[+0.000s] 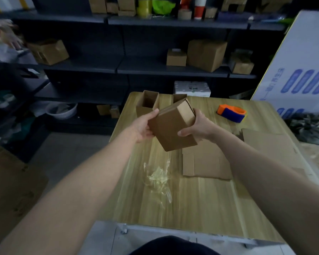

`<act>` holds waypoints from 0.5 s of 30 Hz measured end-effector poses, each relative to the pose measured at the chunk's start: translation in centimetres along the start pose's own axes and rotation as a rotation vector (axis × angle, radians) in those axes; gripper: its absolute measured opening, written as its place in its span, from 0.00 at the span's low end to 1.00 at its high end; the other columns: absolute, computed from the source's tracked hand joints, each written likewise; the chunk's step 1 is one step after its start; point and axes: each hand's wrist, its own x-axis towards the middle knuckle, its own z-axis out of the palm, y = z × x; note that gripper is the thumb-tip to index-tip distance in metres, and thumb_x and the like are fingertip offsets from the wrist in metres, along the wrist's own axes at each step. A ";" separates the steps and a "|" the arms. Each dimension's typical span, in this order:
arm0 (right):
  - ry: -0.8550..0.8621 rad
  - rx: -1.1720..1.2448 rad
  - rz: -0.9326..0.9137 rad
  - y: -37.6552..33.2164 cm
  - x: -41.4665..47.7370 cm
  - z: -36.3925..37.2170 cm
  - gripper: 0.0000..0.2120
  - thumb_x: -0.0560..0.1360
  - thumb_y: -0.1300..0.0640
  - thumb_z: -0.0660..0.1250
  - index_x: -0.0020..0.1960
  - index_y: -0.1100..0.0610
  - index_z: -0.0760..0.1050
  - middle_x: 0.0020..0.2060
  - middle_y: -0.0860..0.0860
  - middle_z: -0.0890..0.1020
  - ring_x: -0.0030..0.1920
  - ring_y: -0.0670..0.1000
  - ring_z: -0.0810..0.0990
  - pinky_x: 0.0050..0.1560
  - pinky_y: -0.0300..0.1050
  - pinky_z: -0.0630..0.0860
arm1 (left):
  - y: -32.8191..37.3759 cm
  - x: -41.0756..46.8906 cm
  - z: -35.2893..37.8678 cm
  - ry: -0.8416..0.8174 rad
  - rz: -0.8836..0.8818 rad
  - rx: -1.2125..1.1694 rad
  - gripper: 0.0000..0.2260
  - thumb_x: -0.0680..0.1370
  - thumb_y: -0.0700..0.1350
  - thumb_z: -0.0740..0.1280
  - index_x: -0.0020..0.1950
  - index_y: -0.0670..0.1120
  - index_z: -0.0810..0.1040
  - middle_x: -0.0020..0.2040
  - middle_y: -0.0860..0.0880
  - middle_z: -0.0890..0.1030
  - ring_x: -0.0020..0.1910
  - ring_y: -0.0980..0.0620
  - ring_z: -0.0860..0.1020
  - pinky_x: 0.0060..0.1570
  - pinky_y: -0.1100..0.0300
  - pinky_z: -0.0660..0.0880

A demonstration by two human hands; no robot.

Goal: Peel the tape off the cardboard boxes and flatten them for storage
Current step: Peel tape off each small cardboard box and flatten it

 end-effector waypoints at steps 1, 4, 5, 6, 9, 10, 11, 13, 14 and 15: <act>-0.032 0.033 0.007 0.0 -0.1 -0.2 0.55 0.60 0.50 0.80 0.76 0.48 0.49 0.66 0.51 0.68 0.64 0.56 0.70 0.63 0.60 0.72 | 0.1 0.1 0.0 -0.027 -0.020 -0.047 0.26 0.72 0.55 0.72 0.63 0.42 0.72 0.59 0.44 0.78 0.59 0.45 0.75 0.63 0.50 0.68; -0.139 0.138 -0.005 -0.2 -1.1 -0.9 0.37 0.72 0.41 0.69 0.74 0.46 0.55 0.55 0.45 0.74 0.56 0.49 0.74 0.60 0.52 0.71 | 0.2 0.5 -0.2 -0.028 -0.003 -0.112 0.22 0.72 0.51 0.72 0.61 0.42 0.75 0.57 0.45 0.80 0.57 0.47 0.76 0.58 0.52 0.71; -0.146 0.157 -0.004 0.0 -1.4 -1.2 0.32 0.75 0.40 0.65 0.74 0.46 0.58 0.53 0.43 0.74 0.55 0.49 0.74 0.60 0.51 0.70 | 0.3 0.5 -0.2 -0.024 -0.005 -0.121 0.20 0.73 0.51 0.72 0.60 0.42 0.75 0.56 0.45 0.80 0.56 0.47 0.76 0.55 0.53 0.71; -0.138 0.160 -0.004 0.1 -1.5 -1.4 0.30 0.76 0.40 0.62 0.74 0.48 0.59 0.53 0.44 0.75 0.57 0.50 0.74 0.60 0.51 0.70 | 0.3 0.6 -0.2 -0.019 -0.013 -0.133 0.19 0.73 0.50 0.71 0.60 0.42 0.76 0.55 0.46 0.80 0.55 0.48 0.76 0.52 0.53 0.71; -0.072 0.134 -0.005 0.5 -1.5 -1.5 0.27 0.77 0.42 0.62 0.74 0.50 0.63 0.57 0.49 0.76 0.59 0.53 0.75 0.57 0.50 0.73 | 0.4 0.9 -0.5 0.007 -0.032 -0.140 0.17 0.73 0.49 0.71 0.59 0.44 0.76 0.52 0.47 0.80 0.54 0.48 0.76 0.50 0.51 0.70; -0.048 0.126 -0.012 0.5 -1.5 -1.3 0.25 0.78 0.43 0.61 0.72 0.50 0.65 0.56 0.49 0.77 0.59 0.53 0.75 0.54 0.48 0.74 | 0.4 0.9 -0.6 0.015 -0.035 -0.140 0.16 0.73 0.49 0.71 0.58 0.44 0.76 0.51 0.47 0.81 0.54 0.47 0.76 0.52 0.50 0.70; -0.021 0.114 -0.021 0.4 -1.5 -1.2 0.22 0.79 0.44 0.60 0.70 0.51 0.67 0.53 0.49 0.78 0.57 0.52 0.77 0.51 0.45 0.74 | 0.4 1.0 -0.7 0.023 -0.039 -0.139 0.15 0.73 0.49 0.71 0.57 0.44 0.77 0.51 0.47 0.81 0.54 0.47 0.76 0.53 0.50 0.69; 0.064 0.068 -0.037 0.1 -1.7 -0.9 0.17 0.81 0.44 0.56 0.62 0.53 0.73 0.46 0.48 0.79 0.49 0.48 0.78 0.42 0.41 0.71 | 0.6 1.0 -0.9 0.040 -0.049 -0.141 0.13 0.74 0.48 0.71 0.55 0.45 0.77 0.50 0.47 0.80 0.53 0.48 0.76 0.54 0.50 0.69; 0.120 0.043 -0.033 0.0 -1.8 -0.9 0.16 0.81 0.44 0.54 0.57 0.54 0.74 0.43 0.48 0.78 0.46 0.47 0.77 0.40 0.40 0.70 | 0.7 0.9 -0.9 0.051 -0.046 -0.137 0.11 0.75 0.47 0.70 0.55 0.45 0.77 0.50 0.47 0.80 0.53 0.48 0.75 0.54 0.49 0.69; 0.164 0.015 -0.025 0.1 -1.7 -0.8 0.16 0.82 0.45 0.54 0.52 0.54 0.74 0.41 0.49 0.78 0.43 0.48 0.76 0.39 0.41 0.69 | 0.8 0.9 -0.8 0.071 -0.033 -0.114 0.09 0.76 0.46 0.69 0.54 0.45 0.76 0.51 0.47 0.79 0.52 0.48 0.75 0.54 0.49 0.69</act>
